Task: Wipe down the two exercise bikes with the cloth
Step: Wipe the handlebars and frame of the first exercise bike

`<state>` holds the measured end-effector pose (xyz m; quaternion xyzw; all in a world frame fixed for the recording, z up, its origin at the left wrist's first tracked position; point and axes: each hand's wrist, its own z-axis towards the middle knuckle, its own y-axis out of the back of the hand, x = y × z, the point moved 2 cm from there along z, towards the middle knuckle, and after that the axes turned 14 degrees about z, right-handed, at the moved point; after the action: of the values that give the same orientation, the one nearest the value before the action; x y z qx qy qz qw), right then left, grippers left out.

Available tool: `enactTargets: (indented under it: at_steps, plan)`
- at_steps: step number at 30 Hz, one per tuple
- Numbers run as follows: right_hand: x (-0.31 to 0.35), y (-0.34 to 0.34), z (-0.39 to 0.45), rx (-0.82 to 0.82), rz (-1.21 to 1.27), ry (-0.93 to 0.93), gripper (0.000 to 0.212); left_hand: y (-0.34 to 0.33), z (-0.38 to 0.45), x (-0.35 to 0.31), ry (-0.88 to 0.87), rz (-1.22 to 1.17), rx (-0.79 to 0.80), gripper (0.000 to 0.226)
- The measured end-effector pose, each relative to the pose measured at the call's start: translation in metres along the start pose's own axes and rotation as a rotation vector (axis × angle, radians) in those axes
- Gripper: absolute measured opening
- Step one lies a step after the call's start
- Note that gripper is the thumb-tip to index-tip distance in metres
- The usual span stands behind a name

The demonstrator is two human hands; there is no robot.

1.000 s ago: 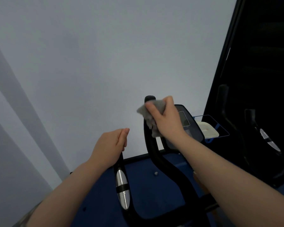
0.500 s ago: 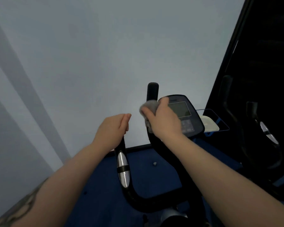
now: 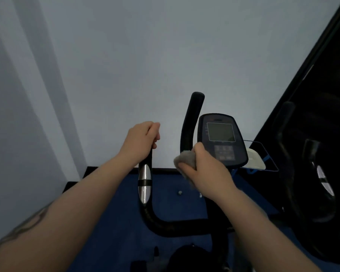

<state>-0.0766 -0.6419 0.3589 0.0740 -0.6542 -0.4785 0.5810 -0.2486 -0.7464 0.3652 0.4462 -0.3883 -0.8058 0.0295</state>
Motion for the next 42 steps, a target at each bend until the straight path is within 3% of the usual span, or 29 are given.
enactTargets:
  at_steps: [2,7,13,18,23,26,31,37,42]
  plan:
    - [0.0,0.002,0.005,0.01,0.032,-0.002,0.037,0.0,-0.001,0.0,-0.011,-0.011,-0.022,0.041]
    - [0.004,-0.01,0.005,-0.179,0.227,0.063,0.03,0.001,-0.006,0.0,0.004,-0.093,-0.014,0.04]
    - [-0.025,-0.001,-0.024,-0.052,0.173,0.127,0.028,0.005,-0.007,-0.001,0.006,-0.17,0.056,0.039]
    - [-0.012,-0.007,-0.019,-0.139,0.166,0.133,0.029,0.001,-0.011,-0.005,0.061,-0.207,-0.017,0.038]
    - [-0.038,0.011,-0.061,0.012,0.256,0.11,0.024,0.002,-0.03,-0.009,0.095,-0.09,-0.042,0.02]
    - [-0.036,0.018,-0.065,0.071,0.269,0.196,0.032,0.002,-0.073,-0.012,0.001,0.017,-0.164,0.041]
    - [-0.026,0.01,-0.074,0.177,-0.017,0.547,0.04,-0.009,-0.149,-0.021,-0.063,-0.028,-0.217,0.037]
    - [-0.013,0.017,-0.059,0.416,-0.095,0.652,0.043,-0.023,-0.206,-0.033,0.018,0.015,-0.28,0.022]
    - [-0.02,0.015,-0.075,0.586,-0.334,0.723,0.041,-0.031,-0.228,-0.034,0.159,0.011,-0.248,0.022]
